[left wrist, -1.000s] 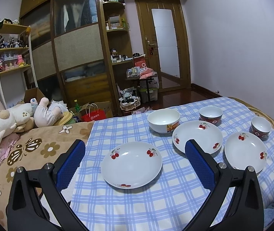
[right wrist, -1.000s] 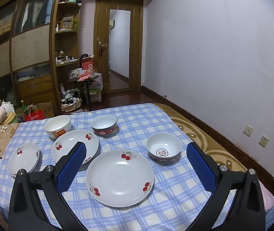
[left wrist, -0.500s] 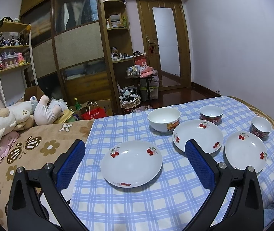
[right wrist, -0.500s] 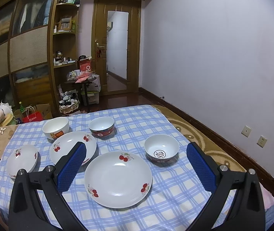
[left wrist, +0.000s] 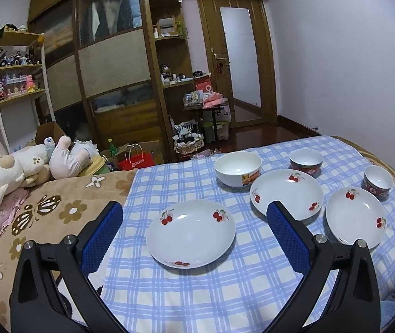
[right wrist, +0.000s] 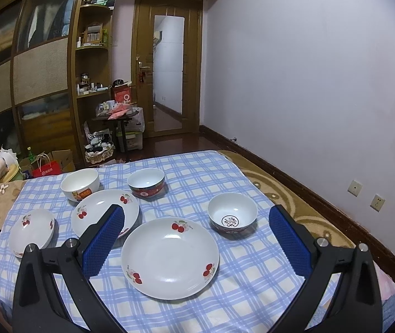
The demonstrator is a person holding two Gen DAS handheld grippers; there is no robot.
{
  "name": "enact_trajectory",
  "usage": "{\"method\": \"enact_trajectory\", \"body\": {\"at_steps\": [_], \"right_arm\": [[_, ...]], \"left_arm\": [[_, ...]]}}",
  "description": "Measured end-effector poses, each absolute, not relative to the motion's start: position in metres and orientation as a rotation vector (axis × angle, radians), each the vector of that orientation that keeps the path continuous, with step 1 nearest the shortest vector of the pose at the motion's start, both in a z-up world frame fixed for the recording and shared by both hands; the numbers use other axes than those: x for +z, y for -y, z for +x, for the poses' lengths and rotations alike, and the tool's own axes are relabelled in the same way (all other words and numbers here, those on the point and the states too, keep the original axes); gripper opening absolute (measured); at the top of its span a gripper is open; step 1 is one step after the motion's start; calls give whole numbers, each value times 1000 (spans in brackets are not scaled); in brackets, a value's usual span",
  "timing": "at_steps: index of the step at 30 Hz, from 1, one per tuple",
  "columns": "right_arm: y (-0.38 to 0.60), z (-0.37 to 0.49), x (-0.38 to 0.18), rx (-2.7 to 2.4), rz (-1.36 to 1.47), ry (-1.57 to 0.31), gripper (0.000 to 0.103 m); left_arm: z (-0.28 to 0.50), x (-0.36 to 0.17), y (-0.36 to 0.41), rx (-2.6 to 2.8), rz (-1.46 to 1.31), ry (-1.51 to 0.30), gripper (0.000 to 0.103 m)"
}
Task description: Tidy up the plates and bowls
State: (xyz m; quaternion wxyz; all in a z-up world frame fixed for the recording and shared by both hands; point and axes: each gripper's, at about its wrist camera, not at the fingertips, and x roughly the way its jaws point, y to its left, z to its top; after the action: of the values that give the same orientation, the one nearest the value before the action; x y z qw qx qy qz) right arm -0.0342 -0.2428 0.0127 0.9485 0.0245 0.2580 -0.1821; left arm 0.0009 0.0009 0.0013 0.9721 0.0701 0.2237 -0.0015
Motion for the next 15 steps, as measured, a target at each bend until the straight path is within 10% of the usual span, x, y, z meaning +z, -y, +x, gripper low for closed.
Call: {"method": "enact_trajectory", "body": {"at_steps": [15], "right_arm": [[255,-4,34,-325,37,-593,103]], "left_arm": [[21,27,43,-127,192,-525,102]]}}
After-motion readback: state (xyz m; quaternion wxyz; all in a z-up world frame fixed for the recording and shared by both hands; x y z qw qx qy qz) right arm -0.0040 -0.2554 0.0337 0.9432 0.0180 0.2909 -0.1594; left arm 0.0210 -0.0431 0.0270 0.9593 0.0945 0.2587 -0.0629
